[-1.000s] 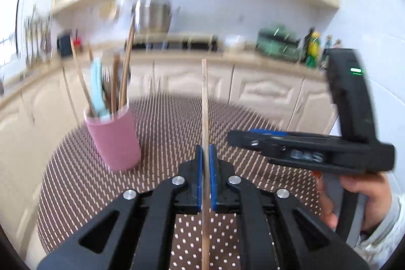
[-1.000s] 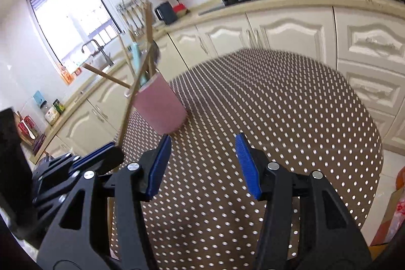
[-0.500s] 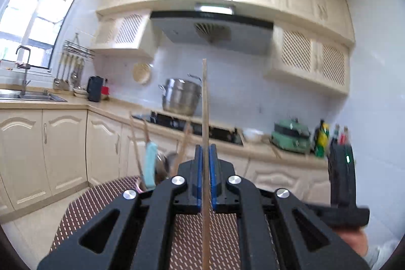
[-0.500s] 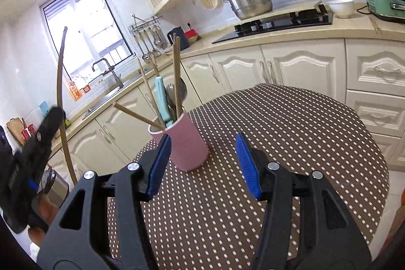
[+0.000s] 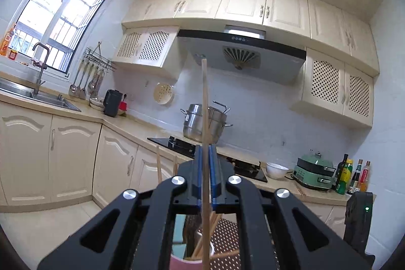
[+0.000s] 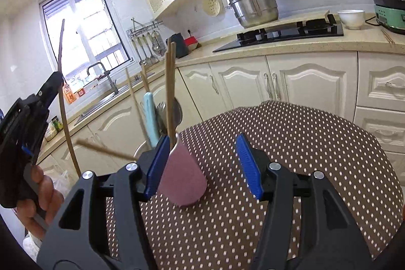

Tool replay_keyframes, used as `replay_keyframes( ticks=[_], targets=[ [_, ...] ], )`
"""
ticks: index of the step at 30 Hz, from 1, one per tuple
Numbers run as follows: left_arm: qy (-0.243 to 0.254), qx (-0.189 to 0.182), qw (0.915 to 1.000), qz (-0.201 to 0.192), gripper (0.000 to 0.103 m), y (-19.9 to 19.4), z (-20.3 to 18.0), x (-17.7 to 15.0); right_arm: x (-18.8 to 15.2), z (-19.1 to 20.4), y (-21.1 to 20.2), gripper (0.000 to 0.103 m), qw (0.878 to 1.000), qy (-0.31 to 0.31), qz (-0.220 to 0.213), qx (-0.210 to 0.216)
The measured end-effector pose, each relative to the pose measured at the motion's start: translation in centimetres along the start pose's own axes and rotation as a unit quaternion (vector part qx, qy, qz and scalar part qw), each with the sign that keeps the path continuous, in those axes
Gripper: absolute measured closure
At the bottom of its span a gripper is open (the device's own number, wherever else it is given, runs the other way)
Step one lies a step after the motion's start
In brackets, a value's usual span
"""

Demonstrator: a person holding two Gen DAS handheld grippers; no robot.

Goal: Organize utensils
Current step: 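Lift the chopstick upright with the left gripper and lower it into the pink cup, then open the left gripper and withdraw it from the pink cup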

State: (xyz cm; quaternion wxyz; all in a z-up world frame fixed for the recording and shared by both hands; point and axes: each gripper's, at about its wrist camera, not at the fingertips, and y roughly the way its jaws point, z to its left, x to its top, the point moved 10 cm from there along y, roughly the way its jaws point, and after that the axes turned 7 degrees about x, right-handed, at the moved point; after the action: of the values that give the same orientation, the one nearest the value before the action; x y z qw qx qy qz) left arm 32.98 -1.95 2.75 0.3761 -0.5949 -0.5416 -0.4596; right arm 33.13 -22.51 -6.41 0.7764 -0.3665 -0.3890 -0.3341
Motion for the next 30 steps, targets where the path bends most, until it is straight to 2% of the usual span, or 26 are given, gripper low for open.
replay_keyframes(
  ticks=[8,14,20,30],
  targets=[
    [0.016,0.018,0.9994,-0.024,0.098,4.6,0.5,-0.9,1.6,-1.3,2.9,0.047,1.000,0.014,-0.015,0.013],
    [0.018,0.028,0.9993,-0.016,0.098,7.1,1.0,-2.8,1.2,-2.4,4.0,0.046,0.999,0.026,-0.017,0.021],
    [0.036,0.042,0.9984,-0.015,0.098,7.7,1.2,-3.9,0.4,-3.5,4.8,0.046,0.999,0.036,-0.007,0.014],
    [0.049,0.045,0.9975,0.025,0.098,5.7,1.8,-6.2,0.1,-2.7,4.1,0.044,1.000,0.015,-0.003,-0.003]
  ],
)
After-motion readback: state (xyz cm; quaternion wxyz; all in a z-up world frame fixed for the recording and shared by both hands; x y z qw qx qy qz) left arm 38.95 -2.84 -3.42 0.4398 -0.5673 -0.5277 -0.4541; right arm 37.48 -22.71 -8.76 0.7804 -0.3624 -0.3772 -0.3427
